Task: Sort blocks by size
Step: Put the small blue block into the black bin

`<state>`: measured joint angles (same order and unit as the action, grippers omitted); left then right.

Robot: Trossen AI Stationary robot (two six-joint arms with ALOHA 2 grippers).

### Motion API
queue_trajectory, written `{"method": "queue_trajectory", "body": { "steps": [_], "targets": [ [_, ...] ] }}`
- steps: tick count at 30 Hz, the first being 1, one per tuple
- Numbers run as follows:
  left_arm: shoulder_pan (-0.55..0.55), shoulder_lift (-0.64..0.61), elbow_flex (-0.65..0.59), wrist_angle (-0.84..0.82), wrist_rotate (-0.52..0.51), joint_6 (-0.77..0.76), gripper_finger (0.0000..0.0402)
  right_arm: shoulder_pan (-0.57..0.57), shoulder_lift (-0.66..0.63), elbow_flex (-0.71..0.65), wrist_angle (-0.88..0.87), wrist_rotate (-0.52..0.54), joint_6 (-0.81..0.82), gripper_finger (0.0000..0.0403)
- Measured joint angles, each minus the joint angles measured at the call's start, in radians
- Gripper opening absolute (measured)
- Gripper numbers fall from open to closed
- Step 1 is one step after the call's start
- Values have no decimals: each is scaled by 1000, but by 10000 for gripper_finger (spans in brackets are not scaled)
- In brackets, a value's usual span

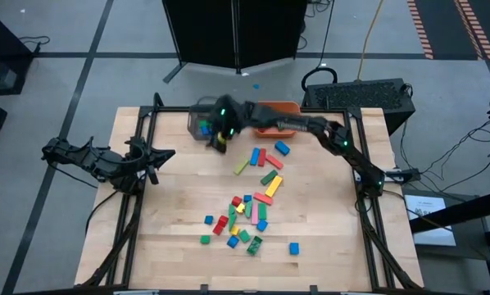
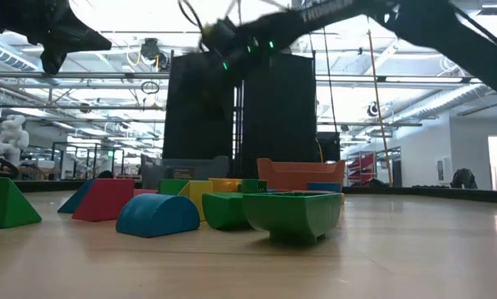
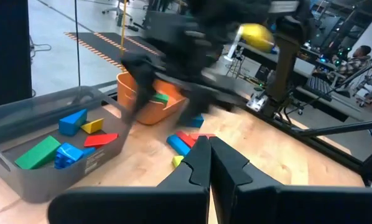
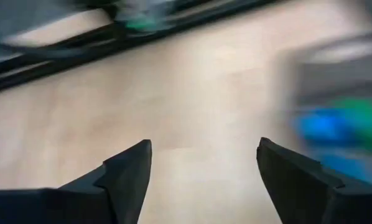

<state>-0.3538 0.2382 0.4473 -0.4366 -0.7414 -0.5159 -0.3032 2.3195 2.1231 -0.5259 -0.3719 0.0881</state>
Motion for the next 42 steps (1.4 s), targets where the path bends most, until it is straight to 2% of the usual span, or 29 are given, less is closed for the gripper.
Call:
{"method": "queue_trajectory", "body": {
  "steps": [1, 3, 8, 12, 15, 19, 24, 33, 37, 42],
  "targets": [
    [0, 0, 0, 0, 0, 0, 0, 36, -1, 0, -7, -23, 1, 273],
    [0, 0, 0, -1, 0, 0, 0, 113, 1, -1, -15, -3, -16, 270],
    [0, 0, 0, 0, 0, -2, 0, 299, 34, -2, -8, 216, -93, 272],
    [0, 0, 0, 0, 0, -2, 0, 394, 71, -2, 25, 387, -127, 273],
    [0, 0, 0, 0, 0, -2, 0, 442, 105, -2, 69, 404, -80, 272],
    [0, 0, 0, 0, 2, -2, 0, 469, 121, -4, 69, 397, 21, 272],
    [0, 0, 0, -1, 6, -2, 0, 479, 117, -44, 119, 467, 60, 272],
    [0, 0, 0, -2, 7, -2, 0, 514, 119, -219, 254, 474, 242, 272],
    [0, 0, 0, -18, 7, -2, 0, 517, 119, -270, 278, 537, 252, 272],
    [0, 0, 0, -23, 7, -2, 0, 515, 113, -299, 290, 531, 271, 272]
  ]
}}
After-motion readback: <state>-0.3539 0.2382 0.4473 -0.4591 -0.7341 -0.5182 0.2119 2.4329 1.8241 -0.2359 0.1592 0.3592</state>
